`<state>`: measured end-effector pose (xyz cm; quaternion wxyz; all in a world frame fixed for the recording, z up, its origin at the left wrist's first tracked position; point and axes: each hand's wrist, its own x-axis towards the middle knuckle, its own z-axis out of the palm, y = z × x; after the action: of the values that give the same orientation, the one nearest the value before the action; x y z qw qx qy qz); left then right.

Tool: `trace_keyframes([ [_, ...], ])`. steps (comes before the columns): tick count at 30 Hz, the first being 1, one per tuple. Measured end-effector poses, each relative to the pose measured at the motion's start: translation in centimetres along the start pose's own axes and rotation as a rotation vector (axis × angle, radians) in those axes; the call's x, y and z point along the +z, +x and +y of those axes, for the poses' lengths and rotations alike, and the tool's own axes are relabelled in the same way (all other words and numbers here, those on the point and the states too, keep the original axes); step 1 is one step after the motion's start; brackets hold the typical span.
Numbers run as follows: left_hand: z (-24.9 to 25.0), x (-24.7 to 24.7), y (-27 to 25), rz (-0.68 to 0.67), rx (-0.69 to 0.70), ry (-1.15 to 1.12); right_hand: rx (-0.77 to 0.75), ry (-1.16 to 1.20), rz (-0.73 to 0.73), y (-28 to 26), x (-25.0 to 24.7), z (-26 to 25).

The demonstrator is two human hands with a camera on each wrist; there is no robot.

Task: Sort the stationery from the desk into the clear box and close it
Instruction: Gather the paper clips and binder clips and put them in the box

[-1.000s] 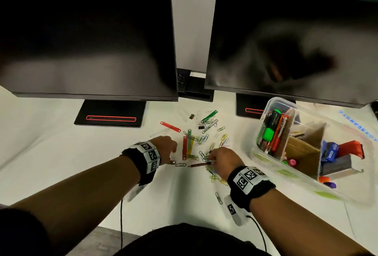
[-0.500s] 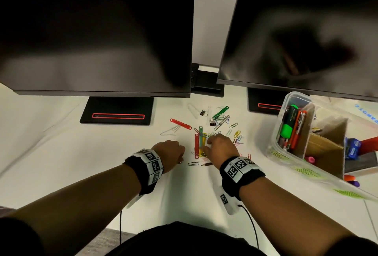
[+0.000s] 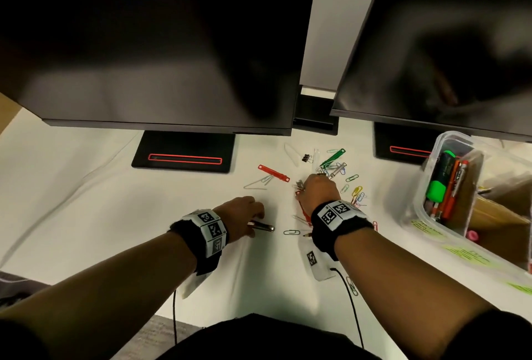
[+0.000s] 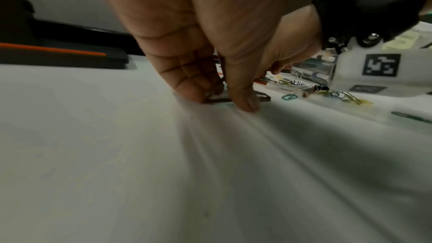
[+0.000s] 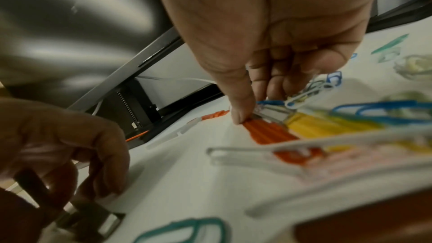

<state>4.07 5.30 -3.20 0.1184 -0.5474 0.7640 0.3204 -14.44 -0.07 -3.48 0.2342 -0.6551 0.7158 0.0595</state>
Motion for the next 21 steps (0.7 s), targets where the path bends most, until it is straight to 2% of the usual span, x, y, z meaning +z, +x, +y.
trace_keyframes([
  [4,0.1,0.0,0.5,0.033,-0.015,-0.042,0.004,0.037,-0.065,-0.3,-0.6,1.0],
  [8,0.4,-0.3,0.7,0.015,0.015,-0.001,0.026,0.237,-0.04,-1.0,-1.4,2.2],
  [12,0.7,-0.2,0.7,0.011,0.077,0.189,0.069,0.546,0.034,-2.0,-2.6,3.9],
  [15,1.1,0.0,0.8,0.013,0.107,0.265,0.121,0.582,0.058,-2.0,-2.7,5.4],
  [19,2.0,-0.9,1.1,0.083,0.014,-0.039,0.153,0.415,0.052,-1.9,-2.9,6.5],
  [21,1.6,-0.8,1.7,0.119,-0.016,-0.2,0.155,0.417,0.053,-1.7,-3.0,6.6],
])
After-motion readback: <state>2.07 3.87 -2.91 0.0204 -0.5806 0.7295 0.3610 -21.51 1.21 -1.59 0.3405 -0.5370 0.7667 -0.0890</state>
